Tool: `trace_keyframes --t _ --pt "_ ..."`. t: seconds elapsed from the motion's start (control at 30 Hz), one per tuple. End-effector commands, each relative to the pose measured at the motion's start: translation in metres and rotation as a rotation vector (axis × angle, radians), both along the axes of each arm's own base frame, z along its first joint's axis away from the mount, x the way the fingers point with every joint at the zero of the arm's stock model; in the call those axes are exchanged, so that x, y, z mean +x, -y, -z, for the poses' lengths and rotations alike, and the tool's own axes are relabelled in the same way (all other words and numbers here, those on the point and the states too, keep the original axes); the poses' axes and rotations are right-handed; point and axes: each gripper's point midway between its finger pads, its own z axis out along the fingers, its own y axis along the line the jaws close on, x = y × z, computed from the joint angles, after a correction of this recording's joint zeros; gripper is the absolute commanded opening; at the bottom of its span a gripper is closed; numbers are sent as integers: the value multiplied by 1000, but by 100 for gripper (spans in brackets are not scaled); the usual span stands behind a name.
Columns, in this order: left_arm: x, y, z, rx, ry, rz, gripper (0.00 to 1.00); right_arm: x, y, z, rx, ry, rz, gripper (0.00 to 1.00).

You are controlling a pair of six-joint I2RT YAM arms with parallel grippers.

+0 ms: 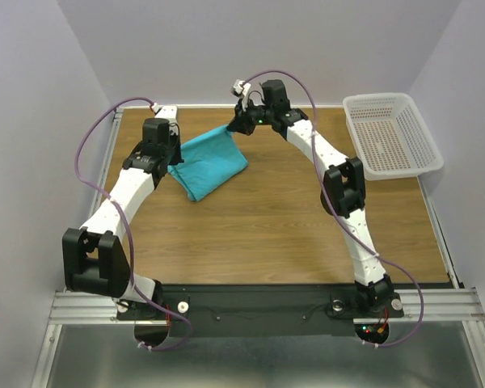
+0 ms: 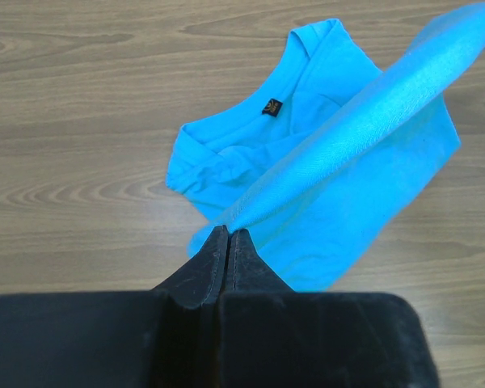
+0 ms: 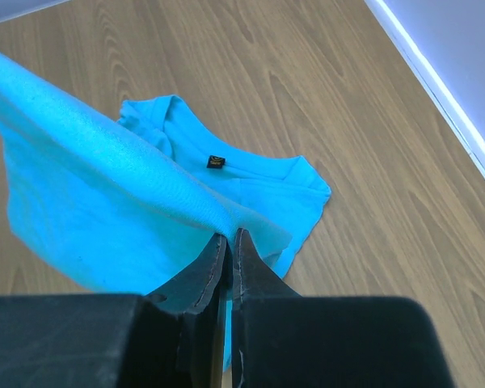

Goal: Fold and stack the t-shirts
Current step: Fold the tshirt

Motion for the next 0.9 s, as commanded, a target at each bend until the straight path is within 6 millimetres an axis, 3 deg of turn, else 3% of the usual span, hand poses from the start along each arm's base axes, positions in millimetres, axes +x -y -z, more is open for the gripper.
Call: trace_keyframes --t 0.0,0.23,0.53,0.87 --pt "18 -12 -23 6 93 -27 0 17 -11 -33 62 113 57 1" --pt "31 -22 -17 9 89 -48 0 30 -18 -27 80 119 128 0" --pt "45 -33 17 15 28 -70 0 44 -26 -6 90 110 206 1" --pt "52 -48 29 22 12 -120 0 52 -32 6 103 109 252 1"
